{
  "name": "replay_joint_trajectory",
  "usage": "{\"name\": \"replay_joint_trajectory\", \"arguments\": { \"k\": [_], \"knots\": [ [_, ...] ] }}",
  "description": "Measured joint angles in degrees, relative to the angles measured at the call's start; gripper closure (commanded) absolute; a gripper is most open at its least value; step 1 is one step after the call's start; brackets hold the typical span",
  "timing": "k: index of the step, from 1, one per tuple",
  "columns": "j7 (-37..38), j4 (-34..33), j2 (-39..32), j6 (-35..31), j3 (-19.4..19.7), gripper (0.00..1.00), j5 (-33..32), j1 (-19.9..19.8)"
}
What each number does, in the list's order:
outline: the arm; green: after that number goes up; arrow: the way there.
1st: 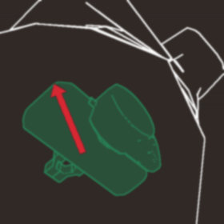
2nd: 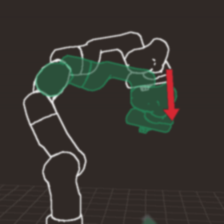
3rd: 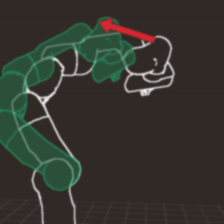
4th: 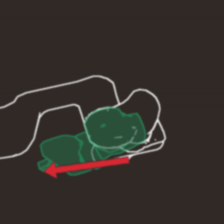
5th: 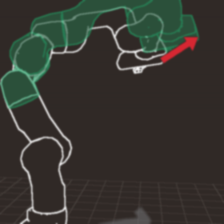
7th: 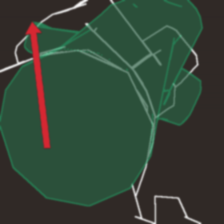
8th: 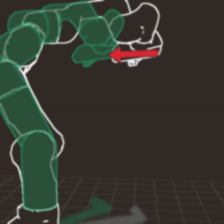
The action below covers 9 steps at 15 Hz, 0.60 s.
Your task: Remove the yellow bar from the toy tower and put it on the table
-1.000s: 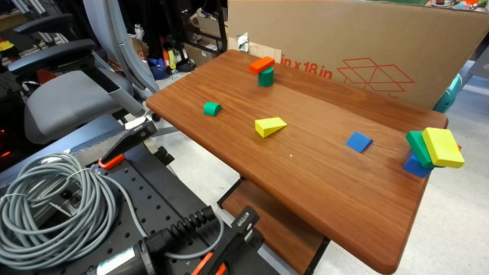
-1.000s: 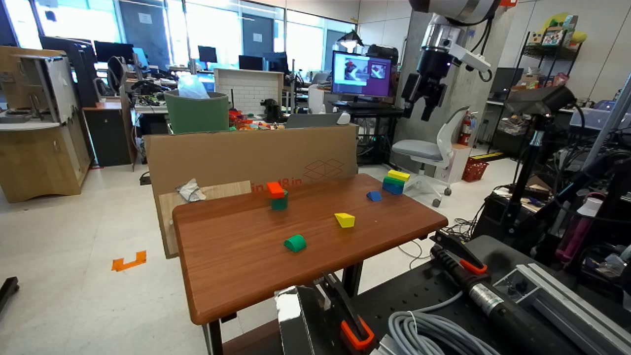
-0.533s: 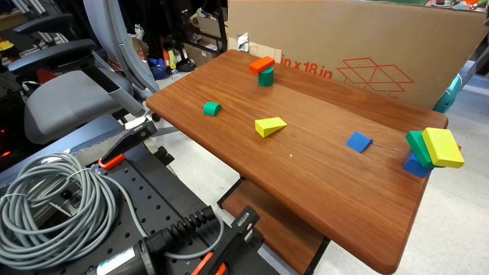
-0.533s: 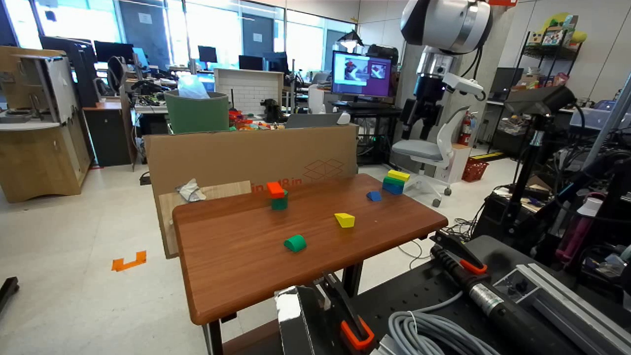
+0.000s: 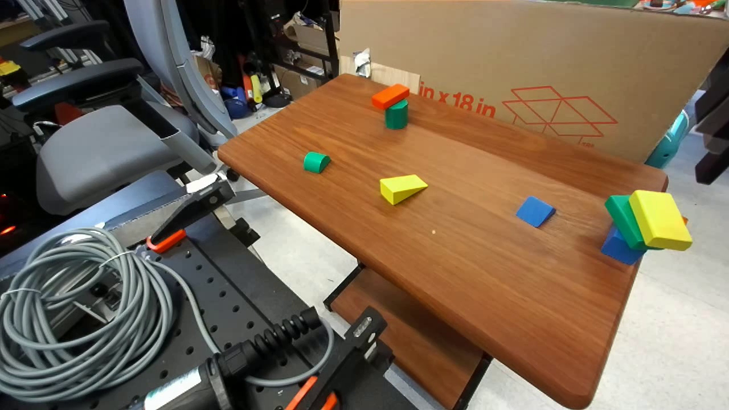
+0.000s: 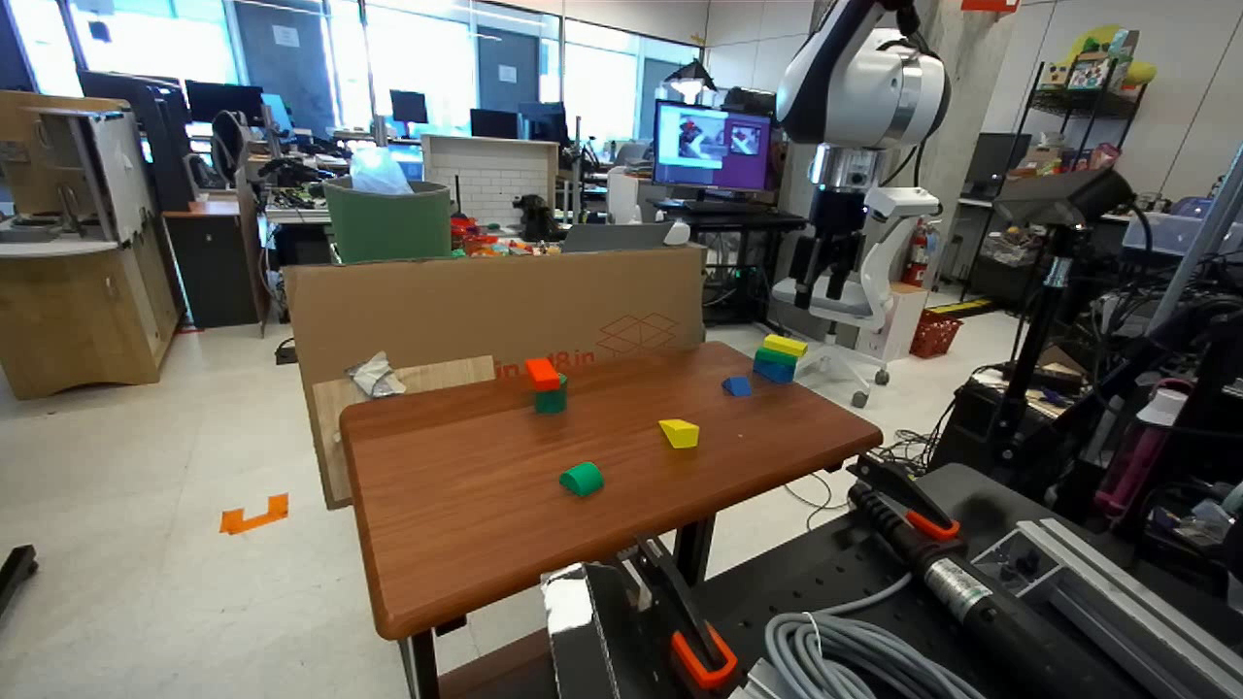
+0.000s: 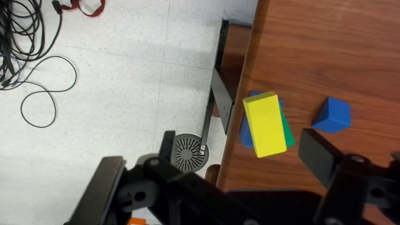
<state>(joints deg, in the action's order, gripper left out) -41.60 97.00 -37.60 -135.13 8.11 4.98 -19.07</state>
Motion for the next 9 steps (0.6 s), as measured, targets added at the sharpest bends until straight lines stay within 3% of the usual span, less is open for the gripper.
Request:
{"name": "replay_joint_trajectory", "arguments": {
  "k": [9],
  "knots": [
    [0.00,0.37,-0.61,-0.07,-0.16,0.00,-7.96,0.01]
  ]
}}
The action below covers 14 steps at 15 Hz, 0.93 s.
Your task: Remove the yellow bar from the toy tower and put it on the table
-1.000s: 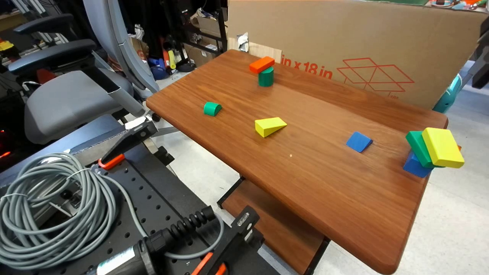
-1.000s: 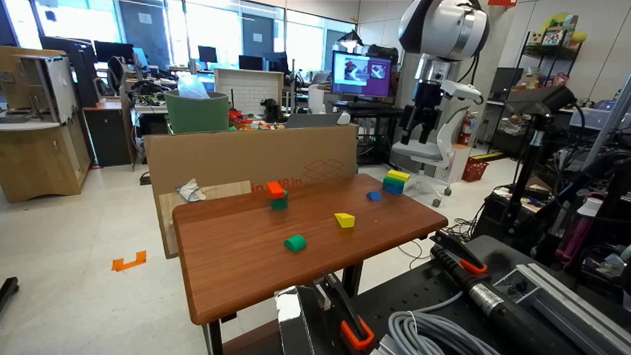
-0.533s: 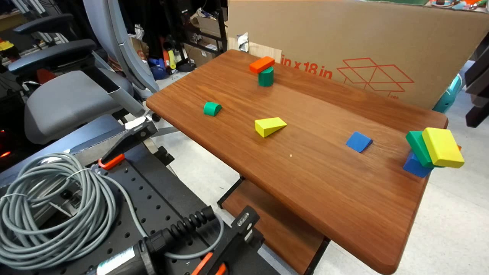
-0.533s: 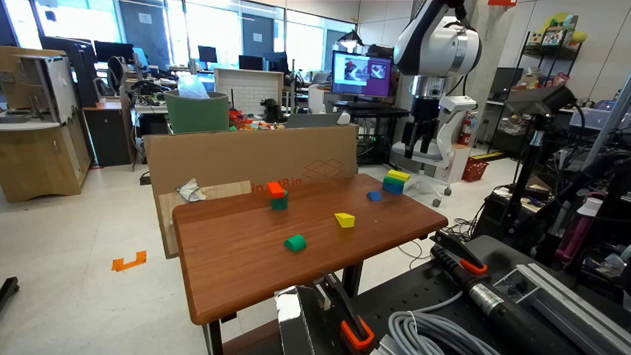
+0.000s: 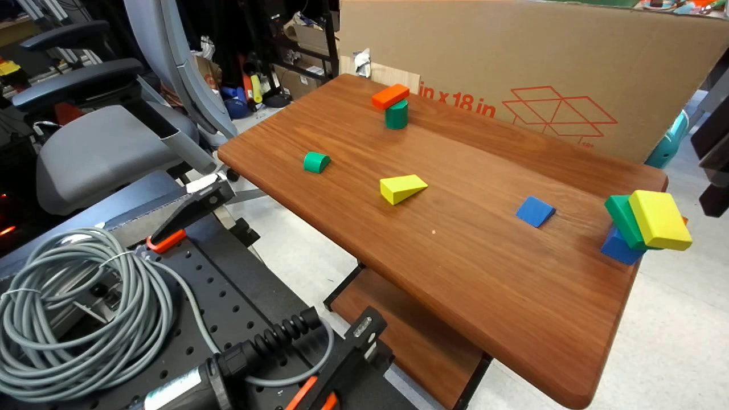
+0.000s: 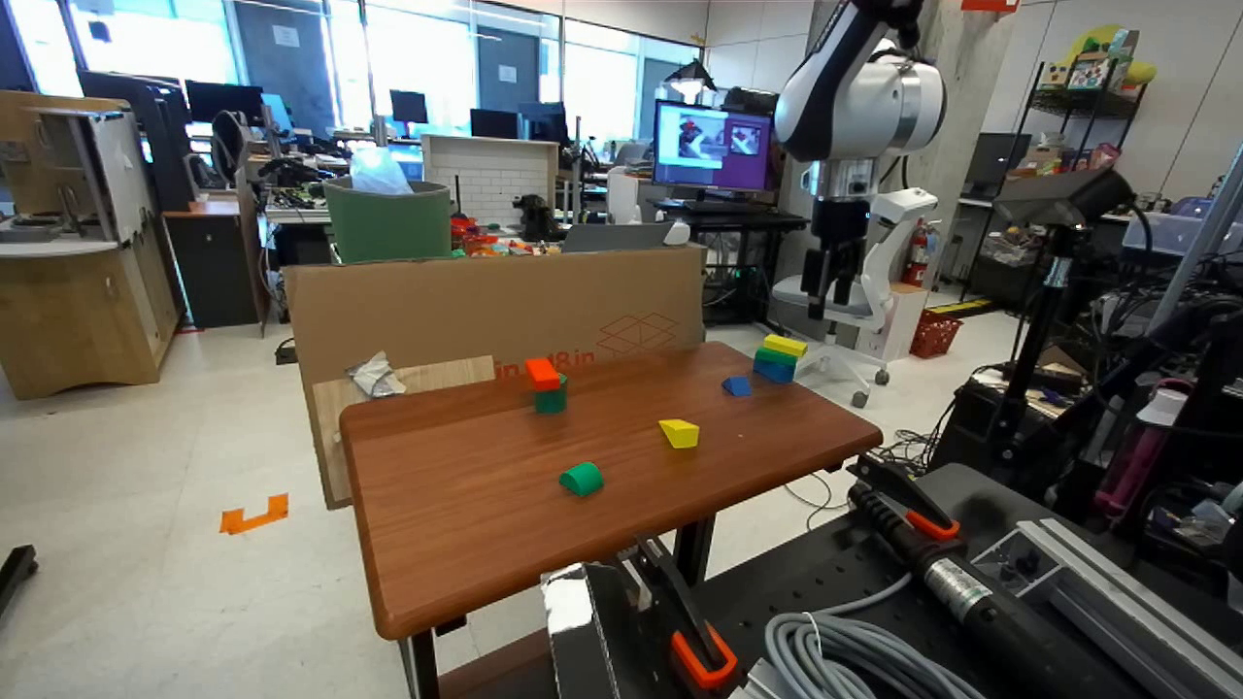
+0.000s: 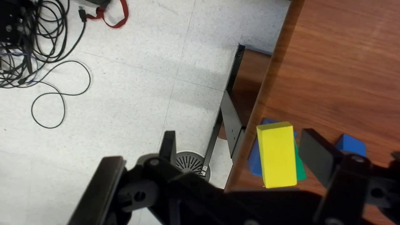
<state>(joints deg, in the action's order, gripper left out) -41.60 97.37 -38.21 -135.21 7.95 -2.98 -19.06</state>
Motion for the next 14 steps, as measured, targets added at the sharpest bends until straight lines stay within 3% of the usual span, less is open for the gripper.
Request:
{"name": "replay_joint_trajectory", "arguments": {
  "k": [14],
  "knots": [
    [0.28,3.63,-1.62,-7.09,-2.81,0.00,0.00,0.05]
  ]
}}
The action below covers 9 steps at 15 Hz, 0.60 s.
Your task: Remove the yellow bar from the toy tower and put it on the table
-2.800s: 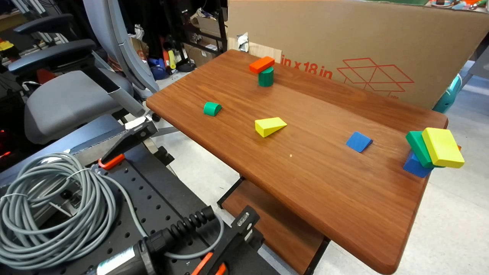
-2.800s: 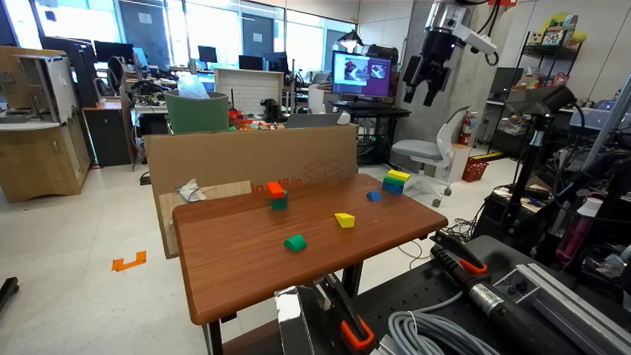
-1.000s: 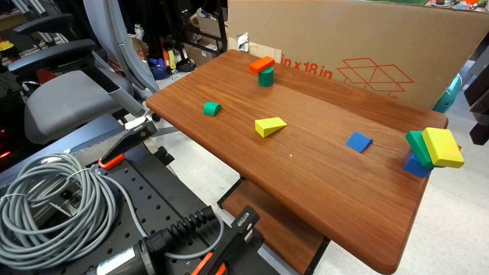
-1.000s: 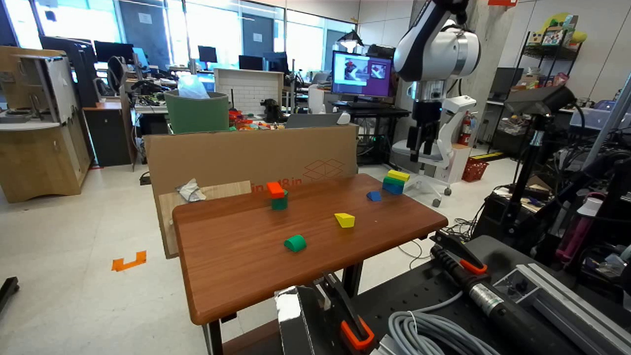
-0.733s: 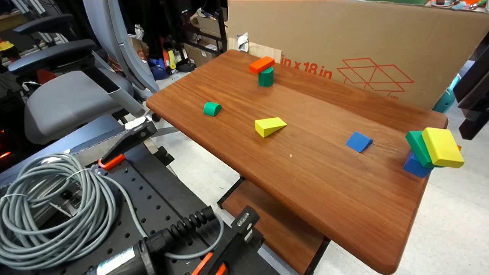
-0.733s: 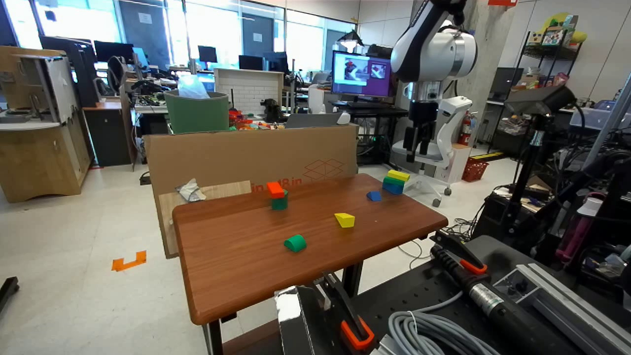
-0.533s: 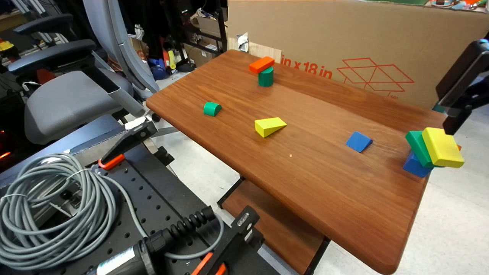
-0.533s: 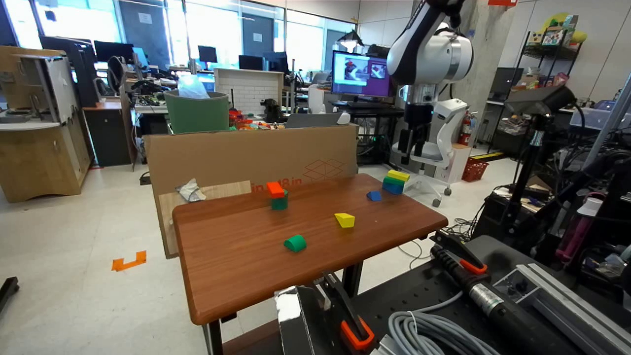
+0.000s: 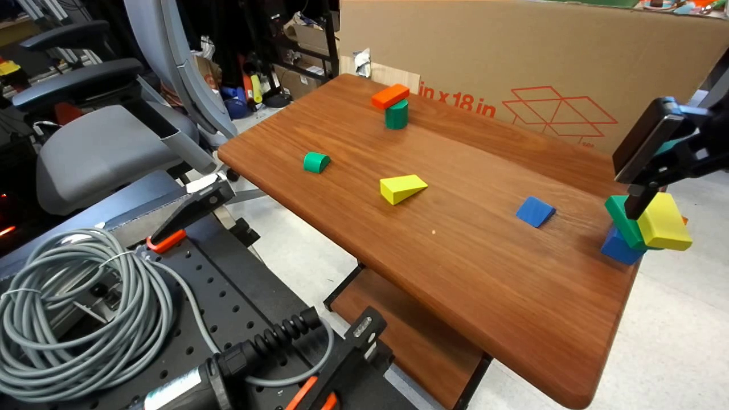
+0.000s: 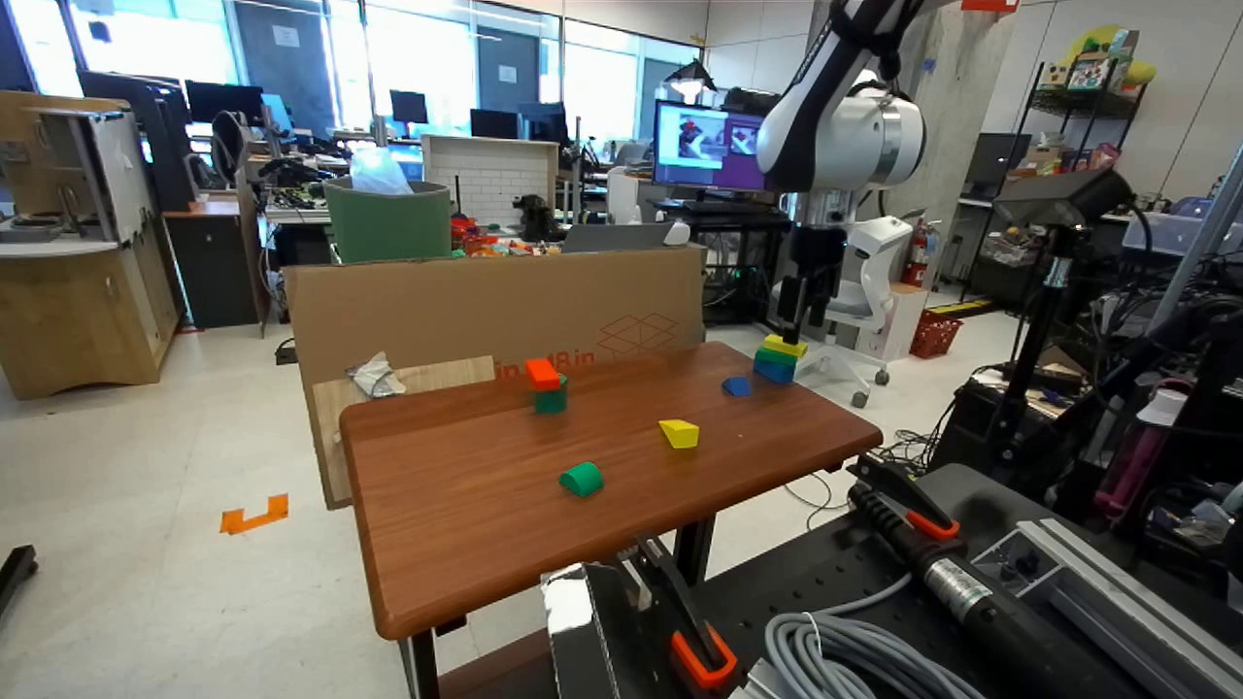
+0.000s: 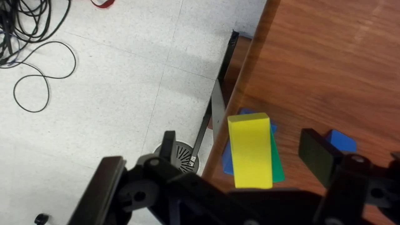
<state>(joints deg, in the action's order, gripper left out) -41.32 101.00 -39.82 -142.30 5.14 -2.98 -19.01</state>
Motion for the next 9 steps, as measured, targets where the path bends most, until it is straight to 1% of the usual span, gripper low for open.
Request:
{"name": "replay_joint_trajectory", "arguments": {
  "k": [1,2,3,4,6,7,8,9],
  "knots": [
    [0.00,0.00,-0.24,-0.41,0.00,0.05,-0.01,0.00],
    [0.02,0.00,-0.47,-0.71,0.00,0.15,-0.01,0.02],
    [0.03,0.00,-0.66,-0.90,0.00,0.29,-0.02,0.06],
    [0.03,0.00,-0.82,-1.12,0.00,0.31,-0.04,0.12],
    [0.05,0.00,-1.07,-1.71,0.00,0.45,-0.11,0.31],
    [0.09,0.00,-1.16,-1.83,0.00,0.55,-0.14,0.44],
    [0.17,0.00,-1.20,-1.87,-0.01,0.61,-0.18,0.56],
    [0.25,0.00,-1.21,-1.88,-0.01,0.69,-0.21,0.67]
  ]
}}
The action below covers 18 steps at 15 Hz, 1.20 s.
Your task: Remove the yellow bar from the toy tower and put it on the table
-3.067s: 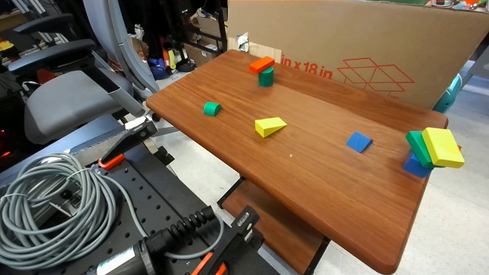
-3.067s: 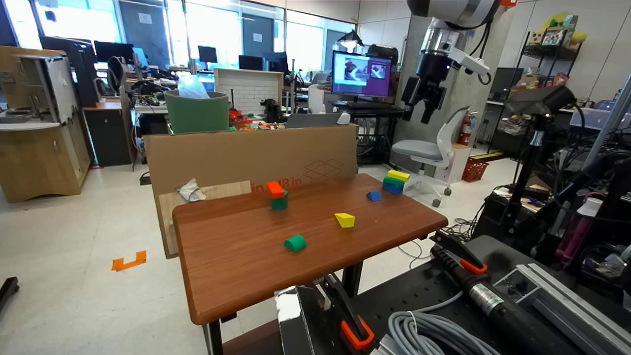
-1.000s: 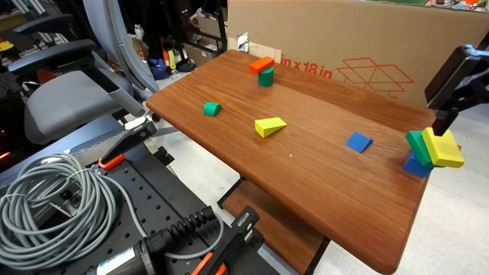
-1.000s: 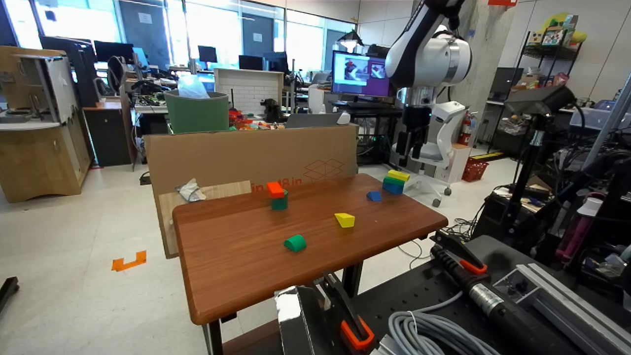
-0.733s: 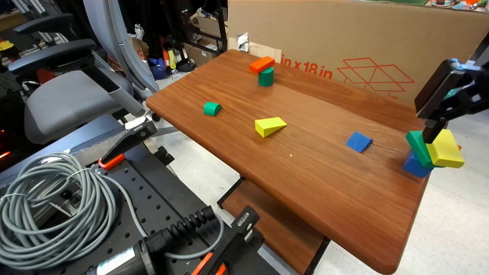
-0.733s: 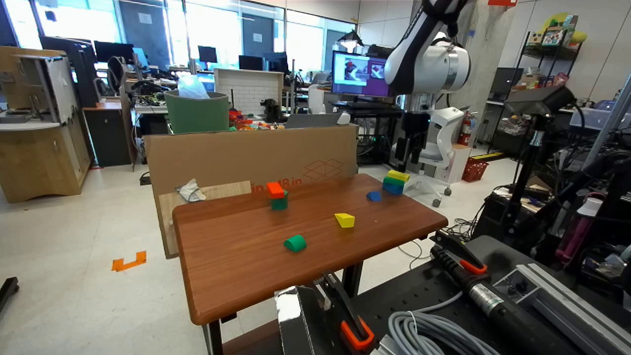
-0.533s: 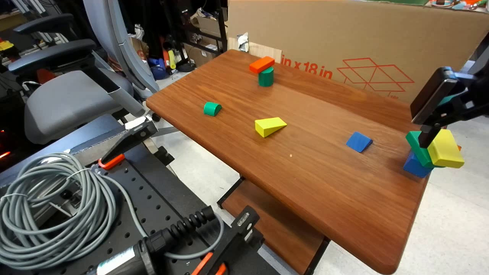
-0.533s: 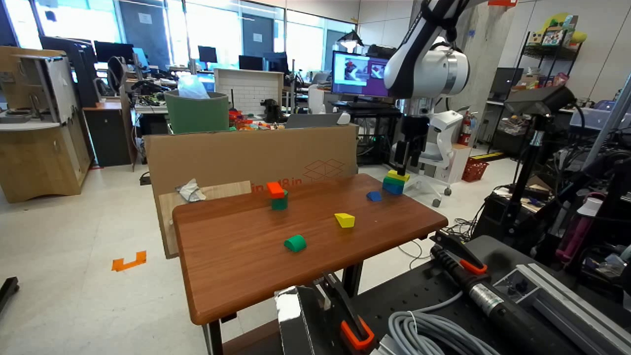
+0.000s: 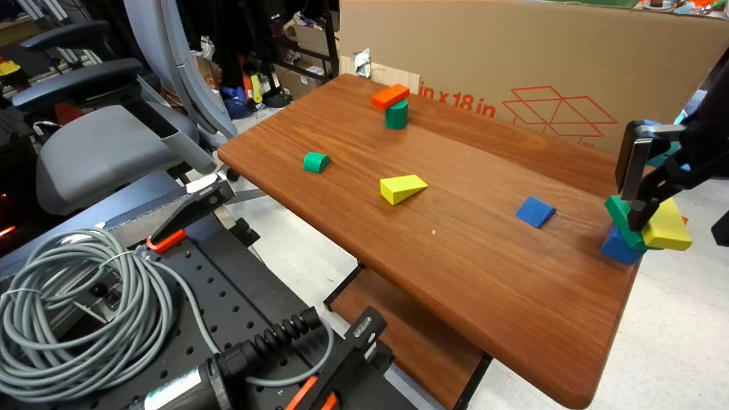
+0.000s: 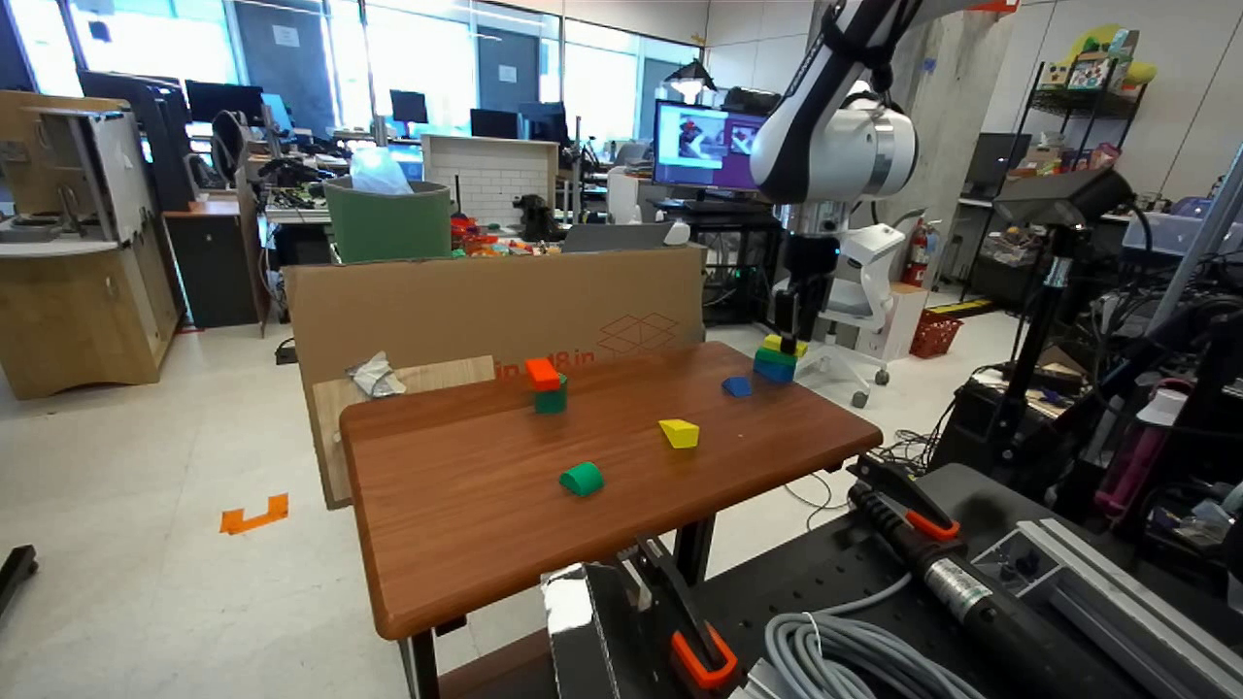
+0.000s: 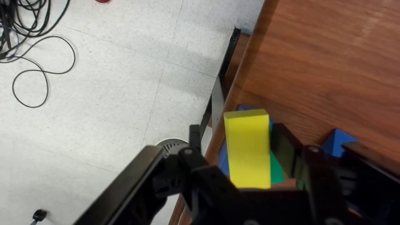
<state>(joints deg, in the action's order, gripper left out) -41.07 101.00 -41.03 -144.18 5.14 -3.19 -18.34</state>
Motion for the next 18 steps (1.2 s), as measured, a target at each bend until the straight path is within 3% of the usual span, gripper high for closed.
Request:
{"name": "replay_joint_trajectory", "arguments": {
  "k": [3,11,18],
  "knots": [
    [0.02,0.00,0.00,-0.08,-0.01,0.90,-0.07,0.26],
    [0.01,0.34,0.54,-1.82,-0.91,0.90,-0.09,0.49],
    [-2.68,8.51,10.36,-9.27,-2.64,0.90,-0.08,-0.12]
  ]
}}
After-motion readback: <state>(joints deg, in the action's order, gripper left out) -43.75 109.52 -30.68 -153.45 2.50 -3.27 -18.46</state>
